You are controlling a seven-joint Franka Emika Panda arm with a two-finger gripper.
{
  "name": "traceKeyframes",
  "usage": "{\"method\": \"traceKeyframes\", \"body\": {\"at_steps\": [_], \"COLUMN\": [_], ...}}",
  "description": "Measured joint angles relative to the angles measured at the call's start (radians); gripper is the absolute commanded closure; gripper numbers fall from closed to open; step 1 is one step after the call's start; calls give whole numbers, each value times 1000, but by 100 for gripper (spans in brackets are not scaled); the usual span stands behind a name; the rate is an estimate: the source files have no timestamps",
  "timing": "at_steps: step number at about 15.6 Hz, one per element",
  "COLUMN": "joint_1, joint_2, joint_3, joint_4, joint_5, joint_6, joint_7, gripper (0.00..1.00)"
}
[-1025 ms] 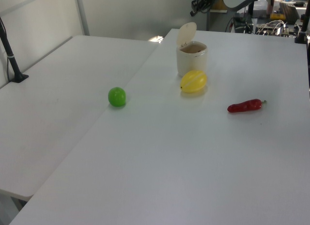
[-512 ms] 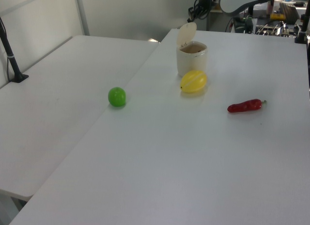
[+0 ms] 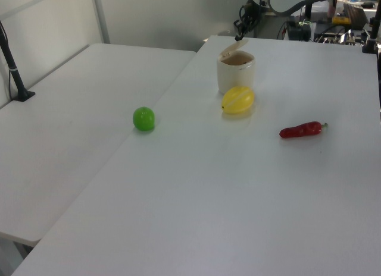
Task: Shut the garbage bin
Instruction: 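Push the raised lid down with the gripper to shut the bin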
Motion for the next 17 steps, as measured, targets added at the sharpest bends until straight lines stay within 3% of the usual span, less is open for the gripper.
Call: {"method": "traceKeyframes", "body": {"at_steps": [17], "joint_1": [22], "joint_2": [33], "joint_3": [0], "joint_4": [-29], "joint_5": [0], "joint_6": [-66], "joint_7": [0], "gripper": [100]}}
